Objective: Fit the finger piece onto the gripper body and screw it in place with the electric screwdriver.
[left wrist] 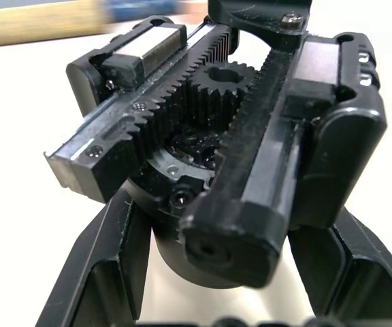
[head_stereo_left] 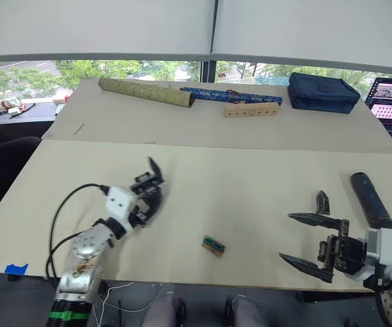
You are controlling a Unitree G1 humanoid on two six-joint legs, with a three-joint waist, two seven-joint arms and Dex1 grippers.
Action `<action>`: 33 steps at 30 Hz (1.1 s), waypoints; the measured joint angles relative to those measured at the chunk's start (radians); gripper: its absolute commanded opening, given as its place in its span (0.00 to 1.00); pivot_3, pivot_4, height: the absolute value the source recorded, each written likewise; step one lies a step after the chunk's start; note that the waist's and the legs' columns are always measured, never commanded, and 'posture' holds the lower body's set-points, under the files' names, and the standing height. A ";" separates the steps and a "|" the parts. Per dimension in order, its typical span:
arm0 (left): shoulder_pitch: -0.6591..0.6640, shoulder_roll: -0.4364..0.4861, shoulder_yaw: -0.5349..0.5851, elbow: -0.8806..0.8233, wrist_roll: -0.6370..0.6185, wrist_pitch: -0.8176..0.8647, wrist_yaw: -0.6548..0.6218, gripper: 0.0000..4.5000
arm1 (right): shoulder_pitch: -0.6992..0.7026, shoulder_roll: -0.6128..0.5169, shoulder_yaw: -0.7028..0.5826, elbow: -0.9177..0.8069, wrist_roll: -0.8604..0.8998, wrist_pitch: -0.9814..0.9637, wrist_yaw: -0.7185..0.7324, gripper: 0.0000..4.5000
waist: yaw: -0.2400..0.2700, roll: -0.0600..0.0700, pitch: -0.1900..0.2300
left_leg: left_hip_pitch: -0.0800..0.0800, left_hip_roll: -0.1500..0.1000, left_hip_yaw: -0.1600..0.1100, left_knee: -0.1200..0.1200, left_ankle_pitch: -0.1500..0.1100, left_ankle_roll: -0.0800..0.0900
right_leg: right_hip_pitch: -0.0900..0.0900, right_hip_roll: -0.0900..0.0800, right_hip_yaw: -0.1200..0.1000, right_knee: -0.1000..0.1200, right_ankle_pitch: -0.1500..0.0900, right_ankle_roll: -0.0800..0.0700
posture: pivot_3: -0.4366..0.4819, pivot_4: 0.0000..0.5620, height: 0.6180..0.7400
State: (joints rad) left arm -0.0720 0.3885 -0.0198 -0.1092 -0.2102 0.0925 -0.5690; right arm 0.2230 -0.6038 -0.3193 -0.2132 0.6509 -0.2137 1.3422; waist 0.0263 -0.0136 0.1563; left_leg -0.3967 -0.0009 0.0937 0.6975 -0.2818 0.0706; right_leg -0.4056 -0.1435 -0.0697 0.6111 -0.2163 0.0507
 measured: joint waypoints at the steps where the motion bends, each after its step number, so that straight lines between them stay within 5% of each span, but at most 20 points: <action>1: -0.010 -0.006 -0.022 0.011 0.016 0.000 -0.004 0.53 | 0.008 0.001 -0.001 -0.008 0.000 0.000 -0.004 1.00 | -0.001 0.000 0.000 | 0.000 0.000 0.000 0.000 0.000 0.000 | 0.000 0.000 0.000 0.000 0.000 0.000 | 0.48 0.27 0.95; 18: -0.221 -0.158 -0.275 0.188 0.110 0.018 -0.093 0.53 | 0.020 -0.018 0.003 -0.109 0.000 0.065 -0.095 1.00 | 0.010 0.000 0.000 | -0.002 -0.001 0.000 0.003 -0.001 0.004 | 0.000 -0.001 0.000 0.000 0.000 0.000 | 0.48 0.27 0.95; 28: -0.235 -0.171 -0.289 0.204 0.133 0.016 -0.106 0.53 | 0.020 -0.018 0.005 -0.149 0.000 0.088 -0.131 1.00 | 0.014 0.000 0.000 | -0.002 -0.001 -0.001 0.007 -0.003 0.008 | 0.001 -0.003 0.000 0.000 0.000 0.000 | 0.48 0.27 0.95; 32: -0.239 -0.166 -0.286 0.210 0.135 0.019 -0.109 0.96 | 0.020 -0.018 0.016 -0.149 -0.001 0.096 -0.144 1.00 | 0.014 0.000 0.000 | -0.002 -0.001 -0.001 0.007 -0.003 0.009 | 0.002 -0.003 0.000 0.000 0.000 0.000 | 0.48 0.27 0.95; 33: -0.240 -0.165 -0.285 0.210 0.133 0.022 -0.110 0.99 | 0.020 -0.018 0.020 -0.149 -0.001 0.096 -0.146 1.00 | 0.014 0.000 0.000 | -0.002 -0.001 -0.001 0.007 -0.003 0.009 | 0.002 -0.003 0.000 0.000 0.000 0.000 | 0.48 0.27 0.95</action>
State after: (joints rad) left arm -0.3117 0.2233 -0.3048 0.1003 -0.0772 0.1141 -0.6793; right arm 0.2427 -0.6220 -0.2994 -0.3621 0.6498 -0.1173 1.1966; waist 0.0405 -0.0134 0.1563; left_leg -0.3984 -0.0018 0.0926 0.7049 -0.2852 0.0795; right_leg -0.4039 -0.1461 -0.0698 0.6116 -0.2161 0.0511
